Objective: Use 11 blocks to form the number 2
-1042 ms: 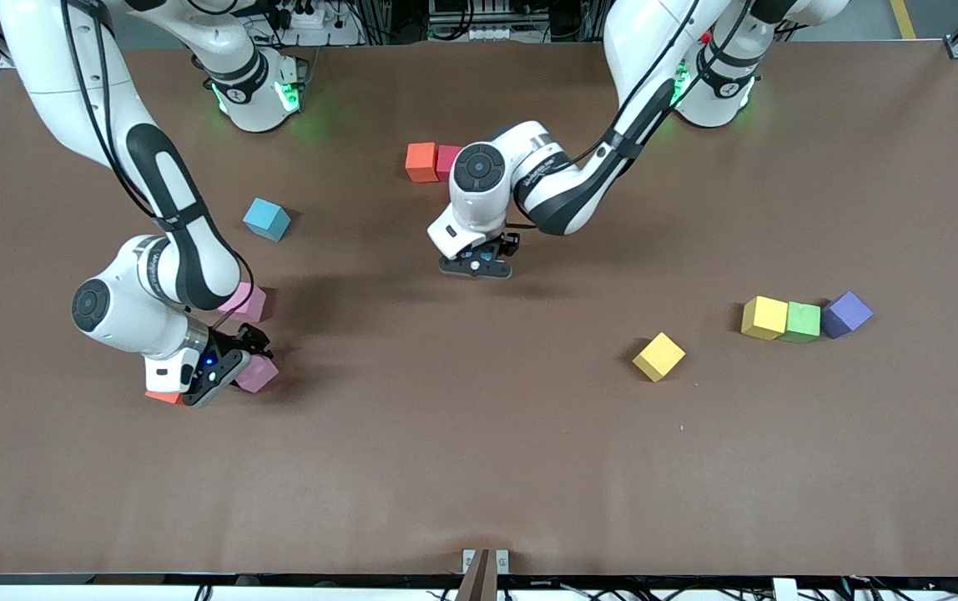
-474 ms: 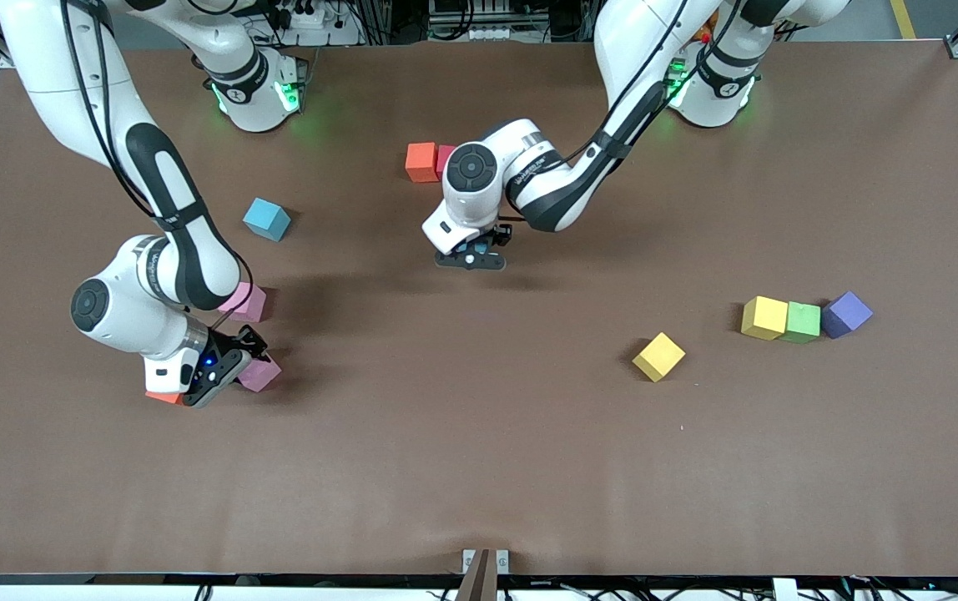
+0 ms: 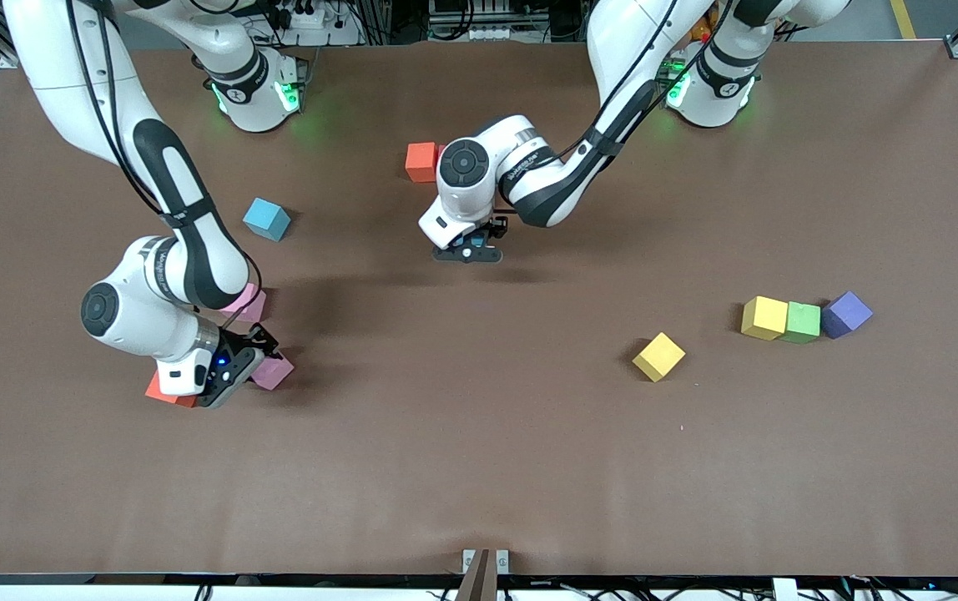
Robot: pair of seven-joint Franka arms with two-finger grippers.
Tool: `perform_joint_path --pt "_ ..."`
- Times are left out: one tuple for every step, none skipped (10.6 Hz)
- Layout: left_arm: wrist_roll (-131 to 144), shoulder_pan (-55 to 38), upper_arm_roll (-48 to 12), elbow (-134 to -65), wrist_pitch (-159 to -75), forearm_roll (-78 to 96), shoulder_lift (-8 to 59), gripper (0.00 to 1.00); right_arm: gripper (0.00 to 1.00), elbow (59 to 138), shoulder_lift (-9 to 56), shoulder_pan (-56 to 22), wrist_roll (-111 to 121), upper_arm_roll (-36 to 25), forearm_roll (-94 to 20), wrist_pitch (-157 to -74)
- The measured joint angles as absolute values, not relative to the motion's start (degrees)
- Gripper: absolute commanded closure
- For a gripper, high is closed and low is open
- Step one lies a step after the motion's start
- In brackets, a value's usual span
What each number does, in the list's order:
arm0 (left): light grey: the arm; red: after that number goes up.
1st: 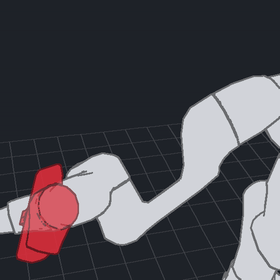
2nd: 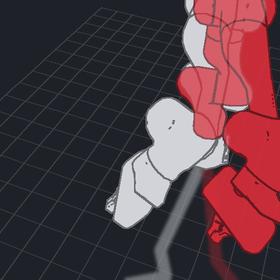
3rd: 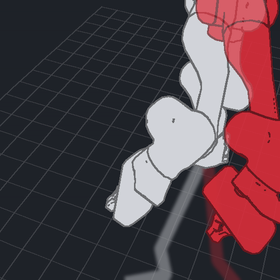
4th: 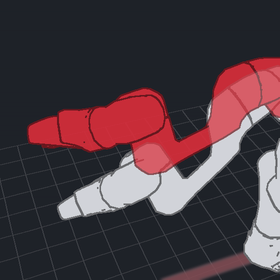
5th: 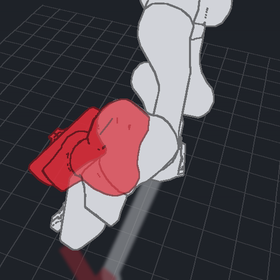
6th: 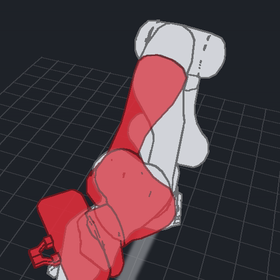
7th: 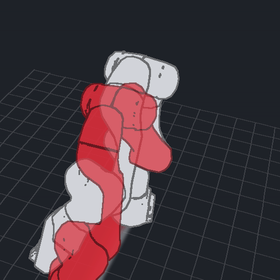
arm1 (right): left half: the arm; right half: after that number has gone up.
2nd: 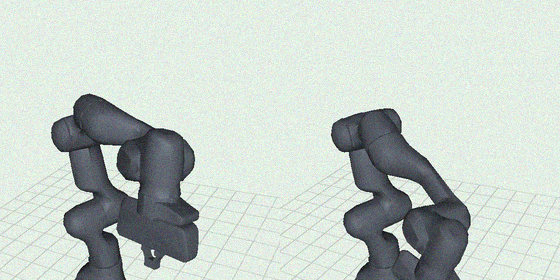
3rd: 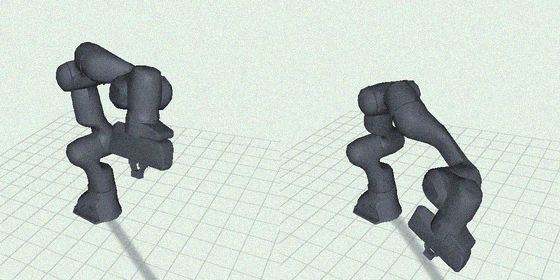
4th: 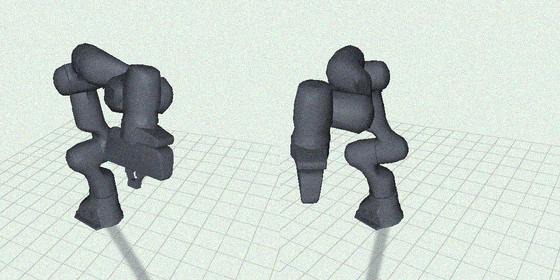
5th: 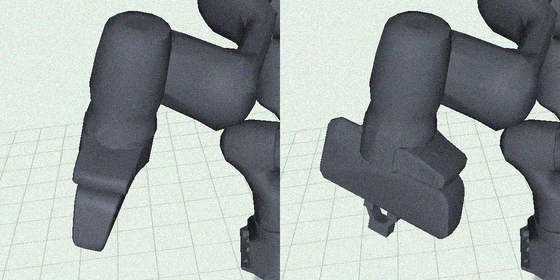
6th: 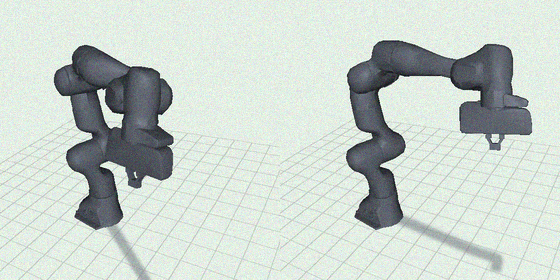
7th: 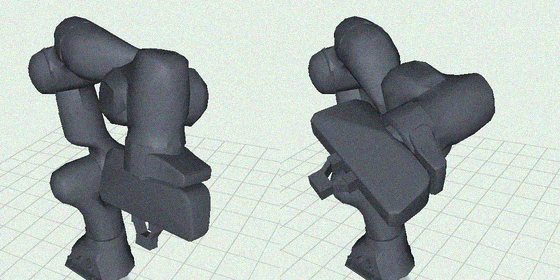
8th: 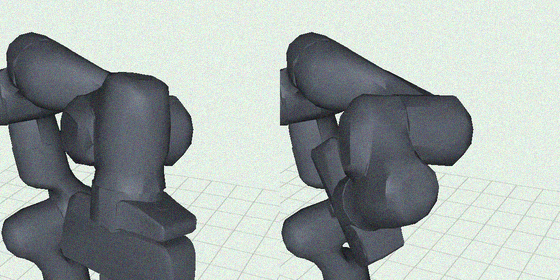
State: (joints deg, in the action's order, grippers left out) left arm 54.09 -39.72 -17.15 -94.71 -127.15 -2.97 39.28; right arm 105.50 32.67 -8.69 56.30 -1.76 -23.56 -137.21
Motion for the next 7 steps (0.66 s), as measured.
perform_joint_path --pt "54.6 -39.7 -17.1 -94.7 -126.5 -2.9 39.3 1.0 0.73 105.0 32.7 -9.4 56.3 -1.7 -23.6 -136.4" --pt "55.2 -39.7 -17.1 -94.7 -126.0 -2.7 39.3 1.0 0.73 104.9 32.7 -10.1 56.3 -1.7 -23.6 -136.2" --pt "55.4 -39.7 -17.1 -94.7 -125.8 -2.5 39.3 1.0 0.73 104.7 32.7 -10.9 56.3 -1.7 -23.6 -135.9" --pt "55.4 -39.7 -17.2 -94.8 -125.7 -2.5 39.3 1.0 0.73 104.5 32.7 -11.8 56.3 -1.7 -23.6 -135.3" --pt "55.4 -39.7 -17.2 -95.1 -125.6 -2.5 39.3 1.0 0.73 104.3 32.6 -12.5 56.3 -1.6 -23.7 -134.7" --pt "55.4 -39.7 -17.3 -95.4 -125.6 -2.5 39.3 1.0 0.73 104.0 32.6 -12.8 56.2 -1.7 -23.7 -134.2" --pt "55.4 -39.8 -17.8 -95.6 -125.6 -2.5 39.3 1.0 0.73 103.6 32.4 -12.9 56.2 -1.7 -23.7 -134.1"
